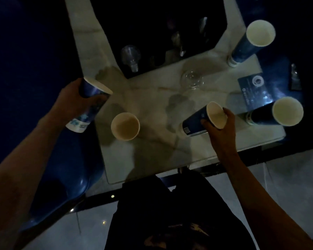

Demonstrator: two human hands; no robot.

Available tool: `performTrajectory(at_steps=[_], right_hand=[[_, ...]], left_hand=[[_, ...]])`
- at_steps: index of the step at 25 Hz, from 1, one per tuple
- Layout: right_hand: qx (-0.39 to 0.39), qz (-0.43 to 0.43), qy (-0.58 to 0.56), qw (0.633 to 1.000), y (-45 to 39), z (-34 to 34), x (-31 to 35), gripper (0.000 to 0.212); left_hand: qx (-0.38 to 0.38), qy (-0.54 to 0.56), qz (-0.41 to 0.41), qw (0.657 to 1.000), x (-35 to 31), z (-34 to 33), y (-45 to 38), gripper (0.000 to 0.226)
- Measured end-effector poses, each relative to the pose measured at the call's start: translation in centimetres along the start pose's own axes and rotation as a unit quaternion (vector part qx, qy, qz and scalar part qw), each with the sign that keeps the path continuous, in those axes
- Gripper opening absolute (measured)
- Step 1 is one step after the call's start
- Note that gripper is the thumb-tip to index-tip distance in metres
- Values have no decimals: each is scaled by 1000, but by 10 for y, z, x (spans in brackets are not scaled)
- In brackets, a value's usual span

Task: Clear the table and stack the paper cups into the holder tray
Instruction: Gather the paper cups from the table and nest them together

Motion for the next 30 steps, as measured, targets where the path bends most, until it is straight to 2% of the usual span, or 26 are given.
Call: performTrajectory(at_steps=[4, 8, 13, 16, 21, 26, 28, 30], right_hand=[[114, -56, -31, 991, -28, -12, -7, 76], [183, -85, -51, 978, -43, -17, 0, 66], [259, -56, -43, 963, -45, -32, 35, 68], [271, -17, -39, 962, -40, -44, 63, 61], [254, 47, -9, 966, -30, -50, 88, 62], [206, 132, -3, 970, -16, -46, 122, 69], [203, 115, -42, 972, -13, -47, 128, 64], [201, 51, -114, 972, -12, -49, 127, 68]], left_hand=[[-105, 47, 20, 993, -18, 31, 47, 50], [-188, 107, -2, 976, -47, 57, 94, 47], [-220, 238, 1, 946, -71, 61, 125, 44], [-228, 263, -11, 937, -70, 59, 132, 44], [-206, 251, -36, 945, -62, 46, 135, 78], [-186, 262, -74, 944, -44, 37, 133, 81], [-183, 276, -88, 940, -42, 31, 131, 81], [-185, 274, -87, 940, -38, 26, 130, 84]])
Point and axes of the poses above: each hand's wrist, its own y-axis away from the middle knuckle, its own z-axis out of the back of the hand, x = y × z, the point moved 9 cm from there along -y, towards the middle knuckle, and after that the axes turned 4 degrees about y, right-handed, at the moved point
